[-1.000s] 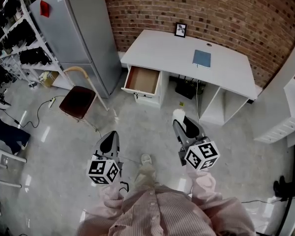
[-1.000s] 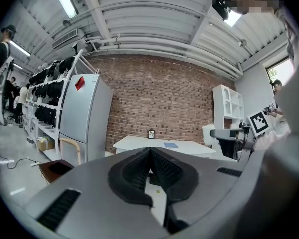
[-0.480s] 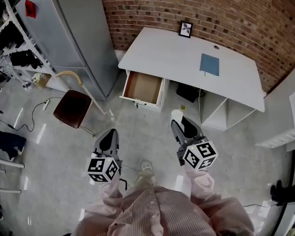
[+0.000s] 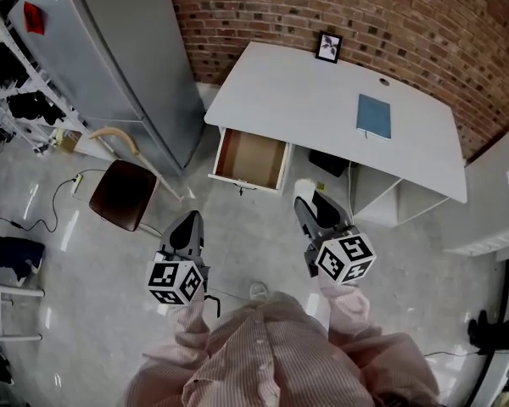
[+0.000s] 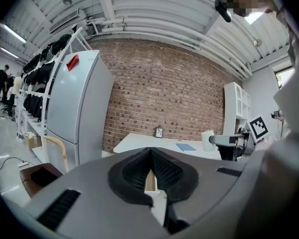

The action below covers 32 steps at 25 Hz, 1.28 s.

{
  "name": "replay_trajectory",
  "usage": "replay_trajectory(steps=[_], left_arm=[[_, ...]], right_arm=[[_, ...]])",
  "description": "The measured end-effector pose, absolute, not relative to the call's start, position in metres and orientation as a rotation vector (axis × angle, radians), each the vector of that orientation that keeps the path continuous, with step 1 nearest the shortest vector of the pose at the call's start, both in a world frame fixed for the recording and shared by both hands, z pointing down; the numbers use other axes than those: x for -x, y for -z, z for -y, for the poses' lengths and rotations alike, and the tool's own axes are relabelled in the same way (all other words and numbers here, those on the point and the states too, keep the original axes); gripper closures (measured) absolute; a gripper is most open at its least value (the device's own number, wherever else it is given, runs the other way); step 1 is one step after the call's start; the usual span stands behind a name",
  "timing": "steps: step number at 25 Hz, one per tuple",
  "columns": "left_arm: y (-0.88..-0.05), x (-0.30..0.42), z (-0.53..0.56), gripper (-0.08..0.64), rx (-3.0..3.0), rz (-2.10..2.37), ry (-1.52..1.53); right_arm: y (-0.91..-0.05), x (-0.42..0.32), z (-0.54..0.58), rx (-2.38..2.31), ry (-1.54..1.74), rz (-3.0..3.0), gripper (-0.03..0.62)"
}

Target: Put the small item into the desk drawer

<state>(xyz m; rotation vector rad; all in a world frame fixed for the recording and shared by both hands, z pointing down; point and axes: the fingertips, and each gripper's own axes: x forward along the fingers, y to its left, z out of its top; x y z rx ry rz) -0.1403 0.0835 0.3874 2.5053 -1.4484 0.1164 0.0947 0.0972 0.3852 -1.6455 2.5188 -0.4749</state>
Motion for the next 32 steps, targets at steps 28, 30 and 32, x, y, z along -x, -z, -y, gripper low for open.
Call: replay_trajectory(steps=[28, 30, 32], left_arm=[[-0.437, 0.139, 0.091, 0.561, -2.345, 1.415, -0.137], [-0.446, 0.134, 0.104, 0.561, -2.321, 1.41, -0.141], [-0.454, 0.131, 0.115, 0.561, -2.295, 1.408, -0.148]], right_arm=[[-0.436, -0.067, 0.1, 1.575, 0.627, -2.729, 0.437], [-0.447, -0.064, 0.114, 1.552, 0.656, -2.764, 0.437], [-0.459, -0.061, 0.127, 1.534, 0.682, -2.801, 0.437]])
